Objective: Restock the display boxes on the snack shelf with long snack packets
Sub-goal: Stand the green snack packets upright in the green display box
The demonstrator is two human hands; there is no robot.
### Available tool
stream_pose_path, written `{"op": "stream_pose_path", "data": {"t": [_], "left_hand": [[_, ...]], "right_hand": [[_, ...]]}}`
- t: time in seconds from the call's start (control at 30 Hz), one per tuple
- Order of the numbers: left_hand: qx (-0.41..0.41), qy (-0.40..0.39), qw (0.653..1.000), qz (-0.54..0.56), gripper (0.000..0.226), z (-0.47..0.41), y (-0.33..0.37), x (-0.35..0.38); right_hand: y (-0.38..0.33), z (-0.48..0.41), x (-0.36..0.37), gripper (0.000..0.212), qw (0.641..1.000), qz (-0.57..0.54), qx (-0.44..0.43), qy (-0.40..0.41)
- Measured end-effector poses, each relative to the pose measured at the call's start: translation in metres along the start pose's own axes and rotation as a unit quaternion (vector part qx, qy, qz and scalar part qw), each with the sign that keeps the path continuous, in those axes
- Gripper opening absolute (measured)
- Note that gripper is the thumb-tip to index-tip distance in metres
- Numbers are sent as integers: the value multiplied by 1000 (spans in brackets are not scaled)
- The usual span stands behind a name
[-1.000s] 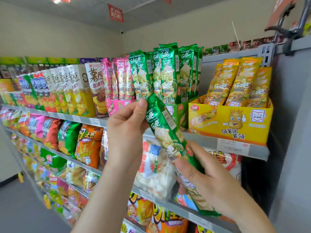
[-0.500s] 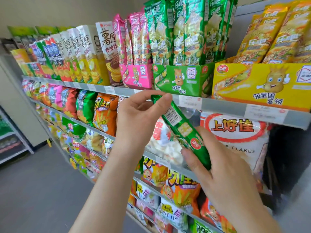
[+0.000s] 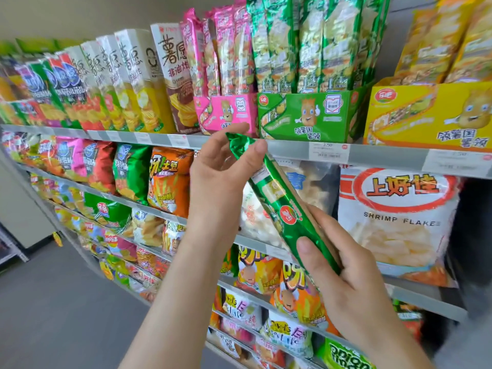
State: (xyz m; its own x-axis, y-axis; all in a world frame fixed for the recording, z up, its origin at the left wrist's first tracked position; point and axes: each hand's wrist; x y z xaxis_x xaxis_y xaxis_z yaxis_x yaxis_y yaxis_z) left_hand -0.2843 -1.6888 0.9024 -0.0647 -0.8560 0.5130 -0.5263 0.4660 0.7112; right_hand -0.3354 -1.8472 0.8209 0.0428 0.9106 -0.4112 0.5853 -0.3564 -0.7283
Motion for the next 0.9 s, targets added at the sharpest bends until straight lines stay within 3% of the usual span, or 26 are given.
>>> {"op": "stream_pose_path", "data": {"t": [0.07,0.2,0.33,0.53,0.7,0.9], "left_hand": [[-29,-11,999,23,62,2,-1,-2],[-53,-28,997,44,61,9,-5,-13],[-71,-51,996,33,30,6,-3,-27],[-122,-82,989,10,25,17,-7,-37],[-130,-104,986,4,22,16,0,-51],[-52,0,999,0,34,6,12,-57]], "right_hand": [[-6,-3,8,41,1000,7,-13,17],[-16,-9,23,33,999,-3,-17,44],[-23,-12,35,26,998,19,0,58],[-27,-22,43,28,994,46,44,89],[-27,-26,49,30,995,1,69,65],[-22,-22,42,32,996,-49,58,-42]]}}
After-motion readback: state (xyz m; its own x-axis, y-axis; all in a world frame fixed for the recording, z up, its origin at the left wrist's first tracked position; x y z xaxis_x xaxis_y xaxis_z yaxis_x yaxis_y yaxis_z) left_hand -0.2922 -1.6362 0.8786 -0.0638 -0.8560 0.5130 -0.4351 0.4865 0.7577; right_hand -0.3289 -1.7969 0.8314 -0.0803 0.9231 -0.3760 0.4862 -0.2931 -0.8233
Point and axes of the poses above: each hand's wrist, its own z-axis away from the middle knuckle, its own x-axis out of the palm, y = z × x, and after that the axes turned 14 degrees about z, right-handed
